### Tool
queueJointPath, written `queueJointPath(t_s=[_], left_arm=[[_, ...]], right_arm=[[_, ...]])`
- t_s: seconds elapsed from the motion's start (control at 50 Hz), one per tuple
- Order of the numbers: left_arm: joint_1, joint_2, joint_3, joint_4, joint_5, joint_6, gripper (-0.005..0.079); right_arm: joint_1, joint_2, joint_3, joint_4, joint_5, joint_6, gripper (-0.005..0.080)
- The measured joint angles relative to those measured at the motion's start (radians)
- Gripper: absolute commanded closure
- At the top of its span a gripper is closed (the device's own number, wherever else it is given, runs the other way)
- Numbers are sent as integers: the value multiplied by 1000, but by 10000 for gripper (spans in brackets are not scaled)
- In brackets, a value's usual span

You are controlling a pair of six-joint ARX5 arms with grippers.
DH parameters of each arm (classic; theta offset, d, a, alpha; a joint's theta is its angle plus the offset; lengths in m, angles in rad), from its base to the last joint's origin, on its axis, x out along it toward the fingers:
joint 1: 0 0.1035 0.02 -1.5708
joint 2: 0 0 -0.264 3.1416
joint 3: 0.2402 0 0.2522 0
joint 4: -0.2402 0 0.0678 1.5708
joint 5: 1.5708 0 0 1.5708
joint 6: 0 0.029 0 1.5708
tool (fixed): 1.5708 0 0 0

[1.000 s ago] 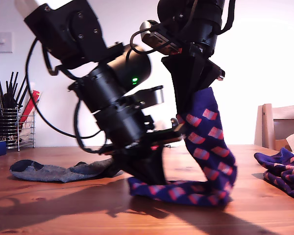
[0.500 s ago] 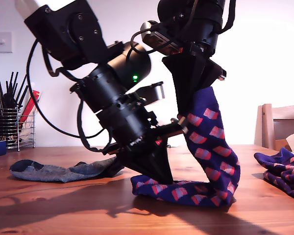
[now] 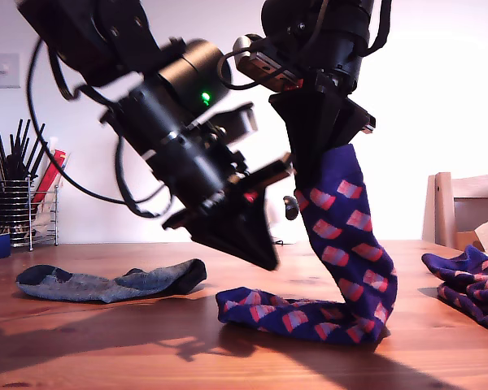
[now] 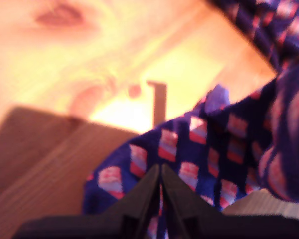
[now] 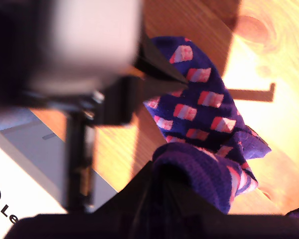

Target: Fold the socks in front of you. After folding them, place them to the right side.

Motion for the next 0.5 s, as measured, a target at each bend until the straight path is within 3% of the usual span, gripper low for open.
queueJointPath(t_s=[0.26,0.5], left_arm=[[107,-26,0,-116,-43,48,764],[201,-150,0,-230,-118,91,764]], right_arm=[[0,0,0,7,6,8,765],[0,0,0,36,91,55,765]])
